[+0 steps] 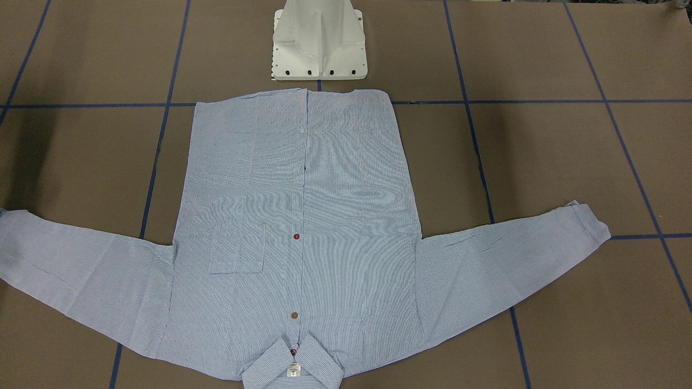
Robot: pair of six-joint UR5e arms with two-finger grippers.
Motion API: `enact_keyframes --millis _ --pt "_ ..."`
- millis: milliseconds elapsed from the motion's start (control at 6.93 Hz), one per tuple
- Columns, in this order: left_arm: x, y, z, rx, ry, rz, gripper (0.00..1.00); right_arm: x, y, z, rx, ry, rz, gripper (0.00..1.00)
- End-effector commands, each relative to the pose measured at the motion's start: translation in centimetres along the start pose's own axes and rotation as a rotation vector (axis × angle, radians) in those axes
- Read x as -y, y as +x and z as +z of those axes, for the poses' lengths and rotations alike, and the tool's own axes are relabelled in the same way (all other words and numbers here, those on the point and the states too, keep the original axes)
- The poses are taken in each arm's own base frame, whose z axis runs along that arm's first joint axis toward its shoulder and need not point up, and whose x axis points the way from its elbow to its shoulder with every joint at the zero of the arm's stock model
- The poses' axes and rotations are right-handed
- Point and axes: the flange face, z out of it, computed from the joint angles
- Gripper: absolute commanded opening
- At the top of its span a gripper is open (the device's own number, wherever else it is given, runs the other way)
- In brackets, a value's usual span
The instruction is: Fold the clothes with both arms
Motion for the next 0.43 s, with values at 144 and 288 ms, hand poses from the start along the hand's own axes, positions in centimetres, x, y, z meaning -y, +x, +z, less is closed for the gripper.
enact_keyframes --millis 144,288 --pt "-0.8 -0.2 0.2 -0.001 -0.008 -0.006 1.0 0.5 -5.8 -3.7 0.074 0.021 -0.031 0.0" --pt "-0.9 -0.2 0.2 -0.001 -0.008 -0.006 1.0 1.6 -11.6 -5.7 0.077 0.015 -0.032 0.0"
